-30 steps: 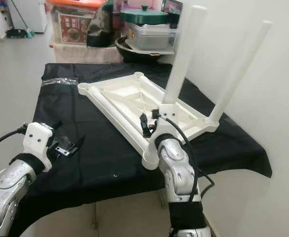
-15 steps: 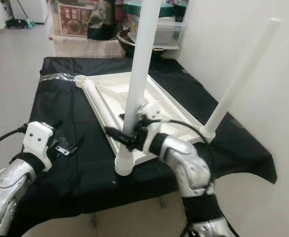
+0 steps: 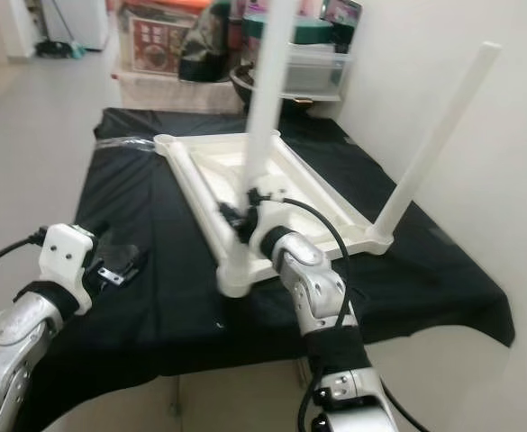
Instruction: Building children table
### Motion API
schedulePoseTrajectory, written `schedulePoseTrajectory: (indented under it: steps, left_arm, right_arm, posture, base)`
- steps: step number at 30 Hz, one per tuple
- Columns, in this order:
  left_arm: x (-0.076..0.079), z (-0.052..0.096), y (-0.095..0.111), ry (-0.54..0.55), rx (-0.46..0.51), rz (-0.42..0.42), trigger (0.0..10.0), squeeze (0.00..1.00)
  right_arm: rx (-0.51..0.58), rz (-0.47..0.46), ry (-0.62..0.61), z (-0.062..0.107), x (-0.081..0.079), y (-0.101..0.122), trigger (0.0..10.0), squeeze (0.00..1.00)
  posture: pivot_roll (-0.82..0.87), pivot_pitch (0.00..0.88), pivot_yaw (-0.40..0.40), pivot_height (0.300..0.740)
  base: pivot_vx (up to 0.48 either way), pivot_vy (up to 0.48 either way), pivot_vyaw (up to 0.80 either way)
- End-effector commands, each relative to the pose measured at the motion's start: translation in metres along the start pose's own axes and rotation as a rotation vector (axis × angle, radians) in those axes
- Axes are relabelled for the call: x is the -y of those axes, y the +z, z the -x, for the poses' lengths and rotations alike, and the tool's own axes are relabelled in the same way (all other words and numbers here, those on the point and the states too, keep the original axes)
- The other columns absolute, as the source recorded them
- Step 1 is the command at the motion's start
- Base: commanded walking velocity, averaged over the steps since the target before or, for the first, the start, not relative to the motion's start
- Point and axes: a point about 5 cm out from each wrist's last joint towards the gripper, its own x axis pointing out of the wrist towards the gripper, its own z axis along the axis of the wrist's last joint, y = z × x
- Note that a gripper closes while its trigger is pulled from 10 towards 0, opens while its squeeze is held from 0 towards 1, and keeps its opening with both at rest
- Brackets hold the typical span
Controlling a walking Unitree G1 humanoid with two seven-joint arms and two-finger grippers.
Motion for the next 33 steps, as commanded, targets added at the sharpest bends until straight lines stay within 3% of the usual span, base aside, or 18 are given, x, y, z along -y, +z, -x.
schedulePoseTrajectory:
  steps: [1,2,3,6,9,10,12,13,14,16,18,19,21,23,27,29,30,33]
  left_arm:
    - [0.005,-0.002,0.001,-0.016,0.005,-0.001,10.0,0.0]
    - [0.007,-0.004,0.001,-0.026,0.008,0.003,10.0,0.0]
    - [0.008,-0.006,0.002,-0.035,0.01,0.003,10.0,0.0]
    - [0.008,-0.008,0.003,-0.044,0.013,0.0,10.0,0.0]
    - [0.007,-0.008,0.003,-0.044,0.013,-0.002,10.0,0.0]
    - [0.006,-0.008,0.003,-0.043,0.013,-0.004,10.0,0.0]
    - [0.005,-0.008,0.003,-0.042,0.013,-0.004,10.0,0.0]
    - [0.006,-0.008,0.003,-0.041,0.012,-0.003,10.0,0.0]
    - [0.006,-0.007,0.002,-0.041,0.012,-0.002,10.0,0.0]
    - [0.006,-0.007,0.002,-0.041,0.012,-0.002,10.0,0.0]
    - [0.007,-0.007,0.002,-0.041,0.011,0.0,10.0,0.0]
    - [0.007,-0.007,0.002,-0.041,0.011,0.0,10.0,0.0]
    - [0.006,-0.007,0.002,-0.039,0.012,0.0,10.0,0.0]
    - [0.006,-0.008,0.003,-0.035,0.015,-0.002,10.0,0.0]
    - [0.006,-0.008,0.003,-0.034,0.016,-0.003,10.0,0.0]
    - [0.005,-0.008,0.003,-0.031,0.017,-0.005,10.0,0.0]
    - [0.004,-0.006,0.004,-0.024,0.017,-0.009,10.0,0.0]
    - [0.002,-0.005,0.004,-0.016,0.015,-0.011,10.0,0.0]
  right_arm:
    - [-0.118,0.042,-0.136,0.006,0.012,-0.023,0.0,0.0]
    - [-0.101,0.047,-0.128,0.01,0.001,-0.023,0.5,0.0]
    - [-0.097,0.048,-0.069,0.012,-0.014,-0.022,10.0,0.0]
    - [-0.075,0.067,0.033,0.014,-0.035,-0.019,10.0,0.0]
    - [-0.064,0.033,0.058,0.014,-0.037,-0.018,10.0,0.0]
    - [-0.035,-0.001,0.092,0.014,-0.039,-0.013,10.0,1.0]
    - [-0.007,-0.024,0.165,0.012,-0.041,-0.006,10.0,1.0]
    - [0.051,-0.046,0.329,0.012,-0.044,0.007,10.0,0.0]
    - [0.087,-0.065,0.487,0.015,-0.047,0.019,10.0,0.0]
    - [0.087,-0.065,0.487,0.015,-0.047,0.019,10.0,0.0]
    - [0.123,-0.083,0.737,0.026,-0.05,0.035,10.0,0.0]
    - [0.123,-0.083,0.737,0.026,-0.05,0.035,10.0,0.0]
    - [0.155,-0.036,0.871,0.036,-0.054,0.041,10.0,0.0]
    - [0.159,0.093,1.069,0.048,-0.064,0.034,10.0,0.0]
    - [0.146,0.142,1.117,0.049,-0.069,0.028,10.0,0.0]
    - [0.118,0.166,1.112,0.044,-0.074,0.018,9.3,0.0]
    - [0.075,0.193,1.038,0.032,-0.077,0.007,0.7,0.0]
    - [0.031,0.204,0.923,0.018,-0.074,0.001,0.0,0.0]
  posture:
    - [0.09,0.0,-0.128,0.74]
    - [0.09,0.0,-0.122,0.74]
    - [0.08,0.0,-0.113,0.74]
    - [0.08,0.0,-0.113,0.74]
    - [0.08,0.0,-0.113,0.74]
    - [0.08,0.0,-0.112,0.74]
    - [0.08,0.0,-0.112,0.74]
    - [0.08,0.0,-0.114,0.74]
    - [0.08,0.0,-0.115,0.74]
    - [0.08,0.0,-0.115,0.74]
    - [0.08,0.0,-0.119,0.74]
    - [0.08,0.0,-0.119,0.74]
    - [0.08,0.0,-0.119,0.74]
    - [0.1,0.0,-0.13,0.74]
    - [0.1,0.0,-0.13,0.74]
    - [0.11,0.0,-0.14,0.74]
    - [0.13,0.0,-0.149,0.74]
    - [0.13,0.0,-0.151,0.74]
  base:
    - [0.0,0.0,0.0]
    - [0.0,0.0,0.0]
    - [0.0,0.0,0.0]
    - [0.0,0.0,0.0]
    - [0.0,0.0,0.0]
    - [0.0,0.0,0.0]
    - [0.0,0.0,0.0]
    - [0.0,0.0,0.0]
    - [0.0,0.0,0.0]
    - [0.0,0.0,0.0]
    - [0.0,0.0,0.0]
    - [0.0,0.0,0.0]
    - [0.0,0.0,0.0]
    - [0.0,0.0,0.0]
    - [0.0,0.0,0.0]
    - [0.0,0.0,0.0]
    - [0.0,0.0,0.0]
    - [0.0,0.0,0.0]
